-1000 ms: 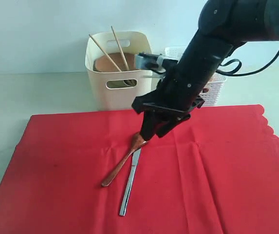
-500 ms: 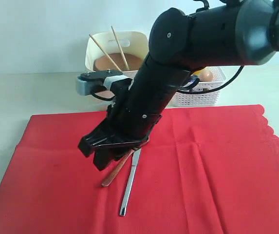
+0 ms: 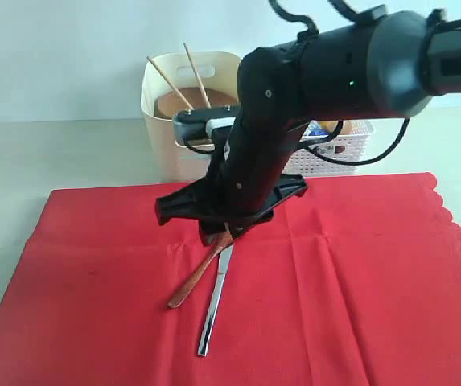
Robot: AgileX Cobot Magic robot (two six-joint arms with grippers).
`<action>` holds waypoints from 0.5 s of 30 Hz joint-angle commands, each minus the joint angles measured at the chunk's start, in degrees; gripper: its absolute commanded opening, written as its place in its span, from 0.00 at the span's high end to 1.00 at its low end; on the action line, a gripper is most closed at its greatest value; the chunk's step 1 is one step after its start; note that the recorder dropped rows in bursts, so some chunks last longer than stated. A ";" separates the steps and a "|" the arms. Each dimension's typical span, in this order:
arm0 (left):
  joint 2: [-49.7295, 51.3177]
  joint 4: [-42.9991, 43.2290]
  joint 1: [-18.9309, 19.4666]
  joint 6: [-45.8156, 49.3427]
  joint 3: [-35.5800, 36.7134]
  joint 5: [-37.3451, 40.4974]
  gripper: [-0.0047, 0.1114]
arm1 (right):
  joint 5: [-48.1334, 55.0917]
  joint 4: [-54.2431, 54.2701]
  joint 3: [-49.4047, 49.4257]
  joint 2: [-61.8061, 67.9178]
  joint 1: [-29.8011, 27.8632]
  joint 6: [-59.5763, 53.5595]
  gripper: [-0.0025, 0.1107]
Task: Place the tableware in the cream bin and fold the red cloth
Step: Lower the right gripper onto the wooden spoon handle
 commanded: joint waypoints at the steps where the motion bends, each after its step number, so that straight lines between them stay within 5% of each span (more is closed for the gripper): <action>1: -0.38 0.00 -0.03 0.21 0.17 -0.74 0.96 | 3.84 -1.66 -3.69 4.79 2.45 3.61 0.63; 15: -0.38 0.00 -0.03 0.21 0.17 -0.74 0.96 | 13.36 -5.34 -17.89 16.93 4.08 16.80 0.61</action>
